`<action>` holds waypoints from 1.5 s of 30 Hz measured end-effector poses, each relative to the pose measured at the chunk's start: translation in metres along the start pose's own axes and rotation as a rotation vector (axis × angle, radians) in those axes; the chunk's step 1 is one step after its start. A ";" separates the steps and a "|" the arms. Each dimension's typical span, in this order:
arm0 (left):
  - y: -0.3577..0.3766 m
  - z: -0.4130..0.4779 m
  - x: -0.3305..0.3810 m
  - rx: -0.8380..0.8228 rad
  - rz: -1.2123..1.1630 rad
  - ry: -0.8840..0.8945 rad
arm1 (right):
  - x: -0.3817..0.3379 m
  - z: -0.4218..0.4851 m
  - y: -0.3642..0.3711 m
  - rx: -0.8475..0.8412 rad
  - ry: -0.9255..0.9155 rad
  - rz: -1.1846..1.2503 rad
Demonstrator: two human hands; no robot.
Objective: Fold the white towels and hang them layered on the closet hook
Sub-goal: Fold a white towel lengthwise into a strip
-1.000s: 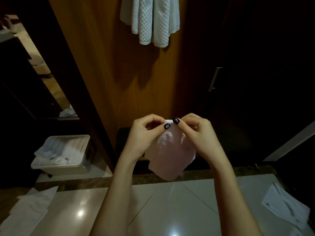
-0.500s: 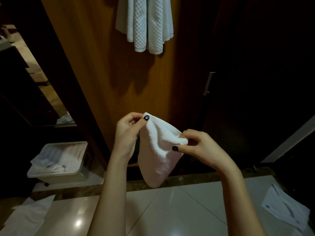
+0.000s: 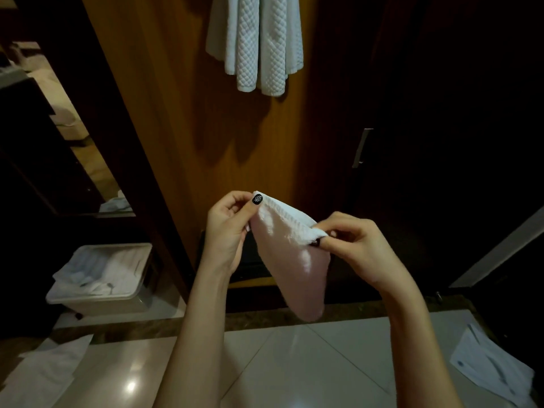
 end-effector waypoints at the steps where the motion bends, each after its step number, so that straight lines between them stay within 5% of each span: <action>1: -0.003 0.001 0.000 0.019 -0.008 0.003 | 0.004 -0.001 0.003 -0.066 0.049 0.027; 5: -0.014 0.003 -0.001 0.074 0.008 0.012 | 0.010 -0.005 0.005 -0.115 0.096 0.058; 17: -0.014 0.002 0.008 0.060 0.075 0.081 | 0.022 -0.002 -0.025 0.357 0.067 0.226; 27: 0.005 -0.004 0.015 -0.053 -0.016 0.081 | 0.016 -0.001 -0.004 -0.039 0.111 0.598; 32: 0.024 -0.008 0.023 -0.176 0.040 0.132 | 0.014 -0.002 0.001 -0.078 0.150 0.668; 45: 0.075 -0.031 0.010 -0.298 -0.275 -0.105 | -0.011 -0.006 0.019 -0.076 0.077 0.628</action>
Point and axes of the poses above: each hand's wrist, its own z-axis towards the middle knuckle, its own y-axis out of the palm, x = y × z, the point moved 10 cm from there along z, towards the middle knuckle, and after that the axes turned 15 degrees about y, right-handed, at the moved point
